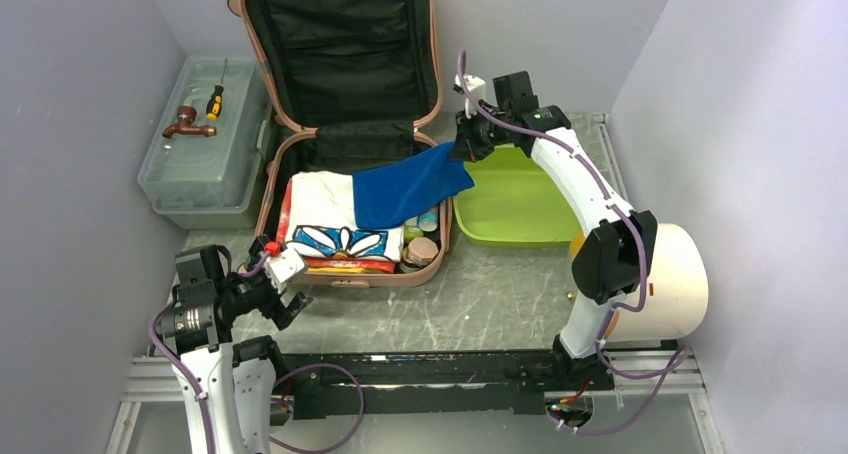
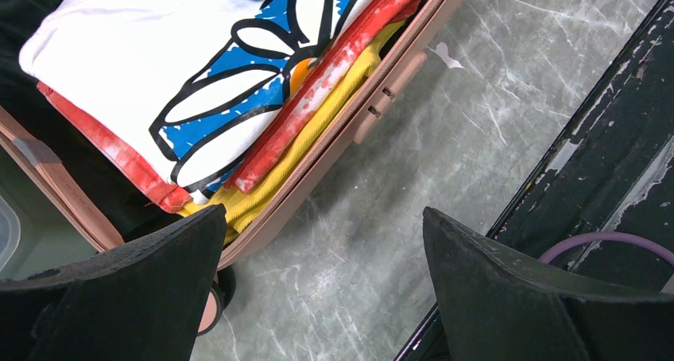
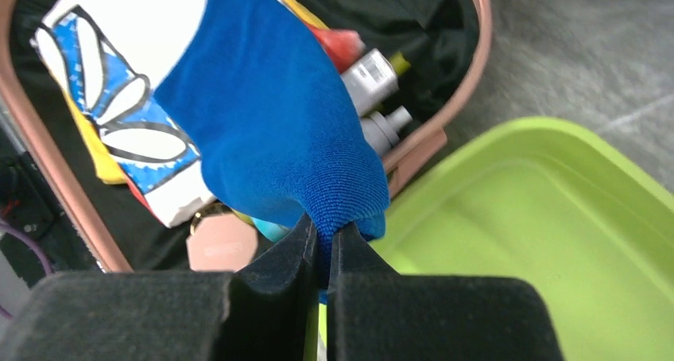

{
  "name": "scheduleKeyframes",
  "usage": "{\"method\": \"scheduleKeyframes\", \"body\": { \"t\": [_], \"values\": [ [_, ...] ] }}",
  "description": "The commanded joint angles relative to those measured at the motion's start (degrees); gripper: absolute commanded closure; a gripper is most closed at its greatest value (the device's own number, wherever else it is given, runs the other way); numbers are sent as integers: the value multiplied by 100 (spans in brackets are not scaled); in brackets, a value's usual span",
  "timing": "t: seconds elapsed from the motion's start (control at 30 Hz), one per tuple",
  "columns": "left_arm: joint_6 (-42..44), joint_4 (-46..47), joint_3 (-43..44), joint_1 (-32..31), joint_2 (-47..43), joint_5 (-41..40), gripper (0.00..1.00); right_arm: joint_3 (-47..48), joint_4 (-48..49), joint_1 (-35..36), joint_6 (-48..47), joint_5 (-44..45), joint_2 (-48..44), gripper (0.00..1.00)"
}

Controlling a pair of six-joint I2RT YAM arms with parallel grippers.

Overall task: Open, take out, and arrange the luggage
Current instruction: Pick up the personal item from the luggage.

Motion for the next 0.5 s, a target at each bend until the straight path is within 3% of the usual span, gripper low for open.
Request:
{"method": "scheduleKeyframes", "body": {
  "t": [0.0, 0.17, 0.37, 0.47],
  "values": [
    [-163, 117, -26, 32, -46, 71, 1, -400, 84, -208, -250, 164, -29, 100],
    [-174, 127, -22, 33, -37, 56, 1, -487, 182, -236, -331, 428, 434, 100],
    [-199, 146, -29, 34, -37, 38, 0, -493, 400, -261, -145, 443, 850, 51],
    [-208, 152, -29, 37, -45, 42, 0, -602, 435, -468, 119, -31, 944, 43]
  ]
}}
